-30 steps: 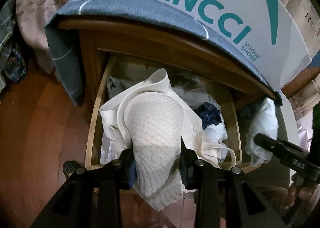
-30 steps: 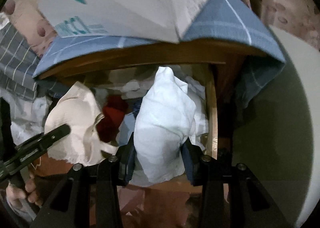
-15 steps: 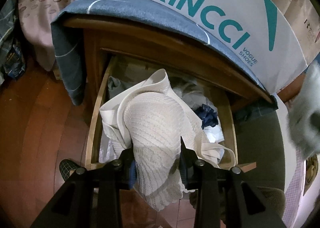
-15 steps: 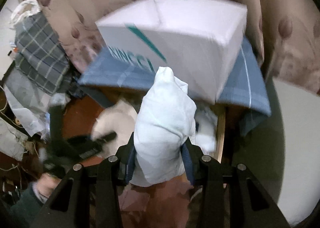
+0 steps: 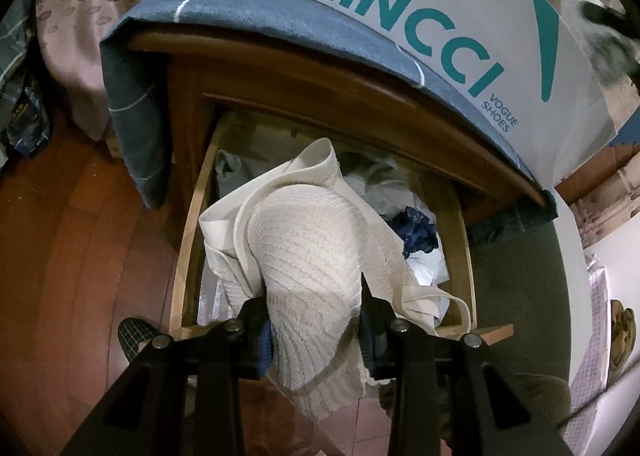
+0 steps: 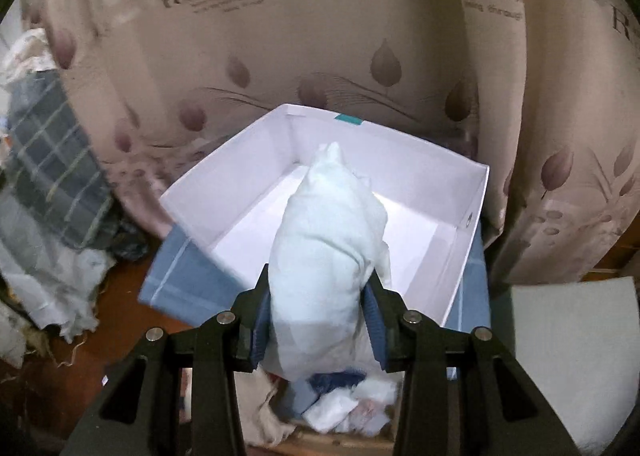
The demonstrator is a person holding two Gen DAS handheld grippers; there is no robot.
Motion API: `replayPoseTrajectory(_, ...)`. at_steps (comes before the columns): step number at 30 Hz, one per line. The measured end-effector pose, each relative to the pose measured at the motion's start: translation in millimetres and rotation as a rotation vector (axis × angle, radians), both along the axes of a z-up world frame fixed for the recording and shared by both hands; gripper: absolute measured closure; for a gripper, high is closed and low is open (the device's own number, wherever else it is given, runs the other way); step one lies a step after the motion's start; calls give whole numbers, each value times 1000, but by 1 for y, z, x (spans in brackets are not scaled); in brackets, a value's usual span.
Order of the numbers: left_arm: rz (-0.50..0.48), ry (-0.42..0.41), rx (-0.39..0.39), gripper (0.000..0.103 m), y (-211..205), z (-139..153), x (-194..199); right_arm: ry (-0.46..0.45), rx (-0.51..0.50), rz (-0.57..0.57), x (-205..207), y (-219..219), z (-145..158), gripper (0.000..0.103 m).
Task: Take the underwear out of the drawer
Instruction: 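Carry the white underwear with the right tool into the white box and release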
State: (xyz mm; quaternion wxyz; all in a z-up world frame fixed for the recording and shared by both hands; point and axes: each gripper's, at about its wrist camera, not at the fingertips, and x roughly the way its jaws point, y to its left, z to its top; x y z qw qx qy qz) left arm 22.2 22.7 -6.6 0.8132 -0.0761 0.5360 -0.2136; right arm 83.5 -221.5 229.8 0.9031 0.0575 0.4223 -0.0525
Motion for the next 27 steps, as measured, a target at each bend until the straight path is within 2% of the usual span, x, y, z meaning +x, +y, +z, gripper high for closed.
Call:
replayPoseTrajectory(5, -2, 3, -9, 70, 1, 0, 0, 56, -35, -46, 37, -10, -23, 66)
replayPoseTrajectory(10, -13, 1, -9, 70, 0, -1, 0, 129, -88, -86, 58, -16, -53, 66)
replayPoseTrajectory(22, -13, 12, -11, 70, 0, -4, 2, 135, -93, -110, 67, -24, -77, 63)
replayPoseTrajectory(27, -13, 15, -7, 70, -1, -5, 2, 131, -146, -82, 67, -26, -78, 62)
